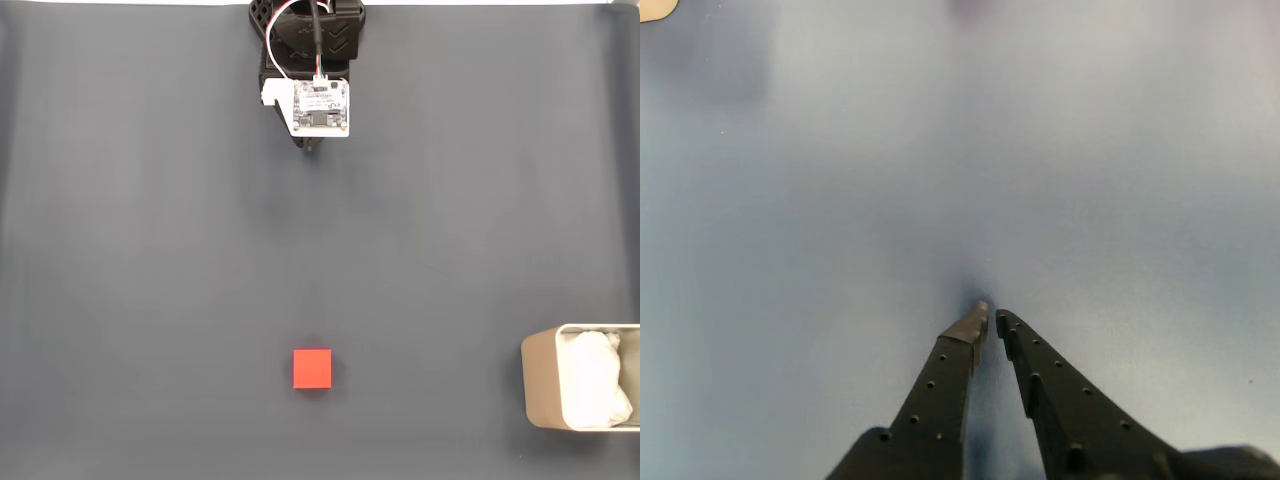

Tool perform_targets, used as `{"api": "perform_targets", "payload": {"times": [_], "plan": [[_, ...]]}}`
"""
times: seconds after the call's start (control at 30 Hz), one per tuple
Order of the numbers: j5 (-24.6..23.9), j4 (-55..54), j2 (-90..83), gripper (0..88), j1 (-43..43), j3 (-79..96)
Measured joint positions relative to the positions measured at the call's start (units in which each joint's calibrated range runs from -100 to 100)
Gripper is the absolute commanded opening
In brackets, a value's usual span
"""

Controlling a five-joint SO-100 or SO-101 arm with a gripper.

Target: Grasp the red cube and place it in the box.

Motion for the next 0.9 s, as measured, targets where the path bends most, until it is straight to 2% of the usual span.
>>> {"api": "perform_targets", "payload": {"times": [0.9], "plan": [[0.1, 0.0, 0.0, 0.0, 0.1, 0.0]]}}
